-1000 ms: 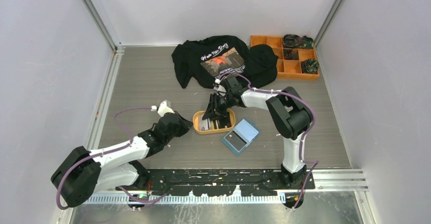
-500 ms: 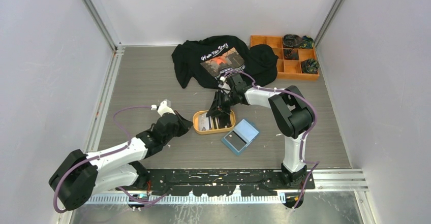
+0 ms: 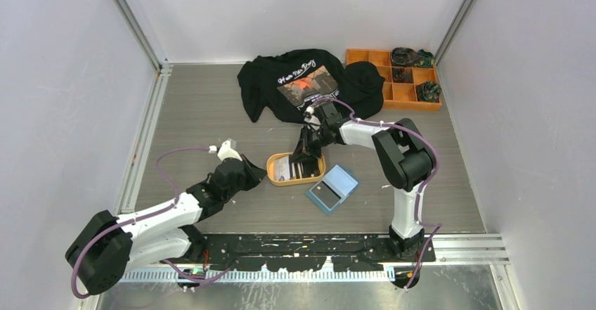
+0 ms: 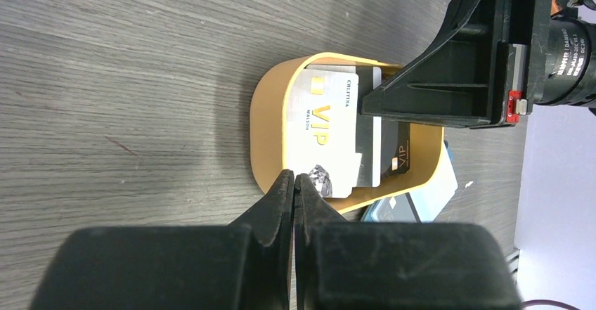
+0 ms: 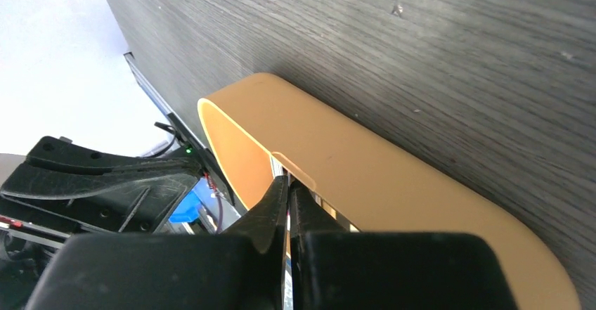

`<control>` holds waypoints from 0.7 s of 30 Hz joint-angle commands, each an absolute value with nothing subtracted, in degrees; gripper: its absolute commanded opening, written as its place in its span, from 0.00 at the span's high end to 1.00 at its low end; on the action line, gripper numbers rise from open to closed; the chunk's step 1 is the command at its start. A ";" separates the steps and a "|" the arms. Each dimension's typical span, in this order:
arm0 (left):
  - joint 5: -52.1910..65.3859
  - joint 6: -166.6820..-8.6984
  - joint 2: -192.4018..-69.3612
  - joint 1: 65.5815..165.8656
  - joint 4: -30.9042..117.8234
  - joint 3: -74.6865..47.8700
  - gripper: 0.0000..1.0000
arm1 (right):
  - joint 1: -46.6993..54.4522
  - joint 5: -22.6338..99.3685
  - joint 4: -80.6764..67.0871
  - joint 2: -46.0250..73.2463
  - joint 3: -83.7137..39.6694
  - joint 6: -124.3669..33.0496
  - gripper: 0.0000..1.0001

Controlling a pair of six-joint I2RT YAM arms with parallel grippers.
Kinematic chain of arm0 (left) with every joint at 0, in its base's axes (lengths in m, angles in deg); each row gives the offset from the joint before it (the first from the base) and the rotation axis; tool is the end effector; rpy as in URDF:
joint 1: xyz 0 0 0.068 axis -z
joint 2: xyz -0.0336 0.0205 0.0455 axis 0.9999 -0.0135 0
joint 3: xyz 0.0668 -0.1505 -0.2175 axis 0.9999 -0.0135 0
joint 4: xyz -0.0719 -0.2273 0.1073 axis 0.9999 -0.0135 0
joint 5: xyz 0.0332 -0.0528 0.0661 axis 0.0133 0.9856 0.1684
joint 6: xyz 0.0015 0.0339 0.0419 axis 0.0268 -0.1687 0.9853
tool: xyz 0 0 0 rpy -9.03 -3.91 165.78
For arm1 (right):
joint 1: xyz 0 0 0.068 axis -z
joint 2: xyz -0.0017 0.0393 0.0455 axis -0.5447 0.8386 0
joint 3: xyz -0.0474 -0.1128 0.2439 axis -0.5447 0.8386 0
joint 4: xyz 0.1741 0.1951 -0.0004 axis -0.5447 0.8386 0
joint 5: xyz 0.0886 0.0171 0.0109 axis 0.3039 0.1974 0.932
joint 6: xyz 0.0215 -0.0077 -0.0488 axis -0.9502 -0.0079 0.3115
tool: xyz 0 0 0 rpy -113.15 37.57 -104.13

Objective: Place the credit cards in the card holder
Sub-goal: Pick up the credit card from the storage box.

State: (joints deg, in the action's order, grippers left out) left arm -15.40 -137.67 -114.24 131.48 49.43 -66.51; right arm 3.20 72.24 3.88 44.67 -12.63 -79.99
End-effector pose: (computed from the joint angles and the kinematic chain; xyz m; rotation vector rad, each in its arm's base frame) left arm 0.1555 -0.1299 0.1720 -0.5178 2.1562 -0.8083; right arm 0.3247 0.2131 0.1394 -0.0344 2.8032 1.3365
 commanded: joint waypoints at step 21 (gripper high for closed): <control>-4.65 -128.93 -101.13 131.65 79.43 -79.60 0.18 | 6.06 70.58 18.33 25.16 -14.58 -52.75 0.99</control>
